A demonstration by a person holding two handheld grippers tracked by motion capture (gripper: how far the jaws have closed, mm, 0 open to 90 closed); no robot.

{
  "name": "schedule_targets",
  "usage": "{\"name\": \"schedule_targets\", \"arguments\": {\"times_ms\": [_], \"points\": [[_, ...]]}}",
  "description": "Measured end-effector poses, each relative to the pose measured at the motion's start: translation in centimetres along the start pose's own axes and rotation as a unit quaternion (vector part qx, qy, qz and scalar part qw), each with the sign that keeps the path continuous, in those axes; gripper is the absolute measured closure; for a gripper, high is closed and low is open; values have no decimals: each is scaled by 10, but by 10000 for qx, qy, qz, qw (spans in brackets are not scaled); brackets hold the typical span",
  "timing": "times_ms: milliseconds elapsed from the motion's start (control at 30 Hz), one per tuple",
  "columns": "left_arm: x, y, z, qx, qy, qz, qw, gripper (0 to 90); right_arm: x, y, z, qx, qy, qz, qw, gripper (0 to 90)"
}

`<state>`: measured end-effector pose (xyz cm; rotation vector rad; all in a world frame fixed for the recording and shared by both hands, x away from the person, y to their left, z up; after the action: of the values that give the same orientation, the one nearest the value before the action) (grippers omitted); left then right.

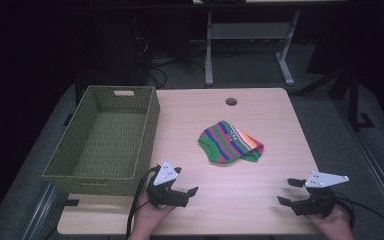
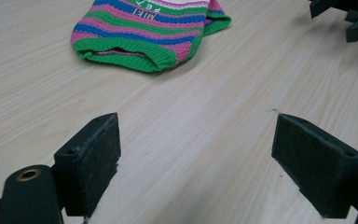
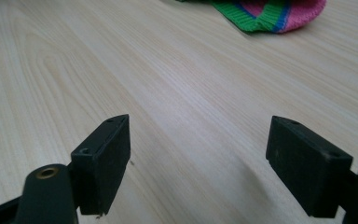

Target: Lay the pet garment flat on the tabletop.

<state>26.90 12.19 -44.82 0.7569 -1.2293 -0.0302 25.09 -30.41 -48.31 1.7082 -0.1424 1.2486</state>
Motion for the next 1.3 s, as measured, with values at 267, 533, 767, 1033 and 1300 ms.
{"name": "schedule_targets", "arguments": {"times_ms": [267,533,767,1033,1300], "points": [[-2,2,-1,-55,93,16,9999,151,22,-6,-18,319,156,-64,9993,186],[-1,4,-3,-45,78,40,10000,151,62,-18,-29,506,439,-20,9978,178],[0,6,-3,-37,35,70,10000,151,107,-43,-23,572,584,-183,9965,180],[1,5,1,-38,-61,84,9999,151,150,-73,-15,649,720,-328,9947,199],[2,8,0,16,-79,146,9999,151,174,-112,-11,678,755,-713,9923,224]]}}
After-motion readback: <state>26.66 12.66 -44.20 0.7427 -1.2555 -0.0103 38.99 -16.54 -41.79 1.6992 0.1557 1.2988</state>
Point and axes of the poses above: each handheld gripper's, and its own axes: y roughly backward along the jaws, x roughly out of its top, z roughly to its right, the point moved 2 cm from there along -y, roughly forward along the jaws, and after that the axes turned 9 degrees about -x, right-handed, at the moved point
